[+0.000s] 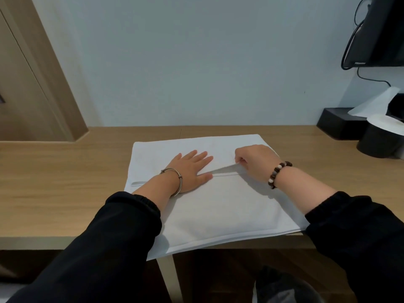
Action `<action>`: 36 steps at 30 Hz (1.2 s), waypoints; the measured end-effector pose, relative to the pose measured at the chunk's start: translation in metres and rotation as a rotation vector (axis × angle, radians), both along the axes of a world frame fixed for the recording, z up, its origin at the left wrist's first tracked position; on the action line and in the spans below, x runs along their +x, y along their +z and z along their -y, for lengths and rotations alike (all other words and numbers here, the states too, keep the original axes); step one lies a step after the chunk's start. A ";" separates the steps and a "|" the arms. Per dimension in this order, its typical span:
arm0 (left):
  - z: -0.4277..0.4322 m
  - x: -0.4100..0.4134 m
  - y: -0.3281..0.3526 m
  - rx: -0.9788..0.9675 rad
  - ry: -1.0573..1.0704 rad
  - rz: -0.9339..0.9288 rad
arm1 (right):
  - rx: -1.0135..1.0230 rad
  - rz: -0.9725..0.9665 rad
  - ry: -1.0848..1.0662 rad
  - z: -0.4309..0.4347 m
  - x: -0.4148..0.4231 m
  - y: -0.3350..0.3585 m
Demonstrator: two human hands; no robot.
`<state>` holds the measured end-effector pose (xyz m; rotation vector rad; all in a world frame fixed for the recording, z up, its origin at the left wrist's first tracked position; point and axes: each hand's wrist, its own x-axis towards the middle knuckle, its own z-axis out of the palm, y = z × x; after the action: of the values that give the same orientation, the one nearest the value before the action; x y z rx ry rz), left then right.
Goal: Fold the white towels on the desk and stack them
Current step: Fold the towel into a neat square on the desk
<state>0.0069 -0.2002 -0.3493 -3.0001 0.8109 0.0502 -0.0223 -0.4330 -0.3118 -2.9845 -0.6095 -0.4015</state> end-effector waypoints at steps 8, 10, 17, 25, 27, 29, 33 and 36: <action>-0.001 0.001 -0.002 -0.001 -0.007 -0.002 | -0.014 -0.060 0.061 0.000 -0.008 -0.011; -0.001 -0.001 0.000 -0.040 -0.012 -0.021 | -0.017 -0.044 0.057 -0.001 -0.010 -0.012; 0.011 -0.023 0.013 -0.139 -0.134 0.314 | -0.031 -0.078 0.020 -0.006 -0.012 -0.010; 0.021 -0.029 0.022 0.113 -0.202 0.375 | -0.001 -0.063 -0.046 -0.010 -0.015 -0.013; 0.024 -0.031 0.026 0.108 -0.176 0.372 | 0.002 -0.061 -0.057 -0.011 -0.016 -0.013; 0.027 -0.032 0.030 0.125 -0.156 0.380 | 0.011 -0.066 -0.070 -0.012 -0.016 -0.012; 0.031 -0.037 0.033 0.197 -0.152 0.379 | 0.010 -0.029 -0.108 -0.016 -0.017 -0.017; 0.034 -0.042 0.033 0.230 -0.149 0.369 | 0.003 0.008 -0.132 -0.019 -0.018 -0.019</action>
<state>-0.0348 -0.2346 -0.3161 -2.6103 0.9081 -0.3751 -0.0408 -0.4136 -0.3307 -3.0317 -0.4126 -0.4220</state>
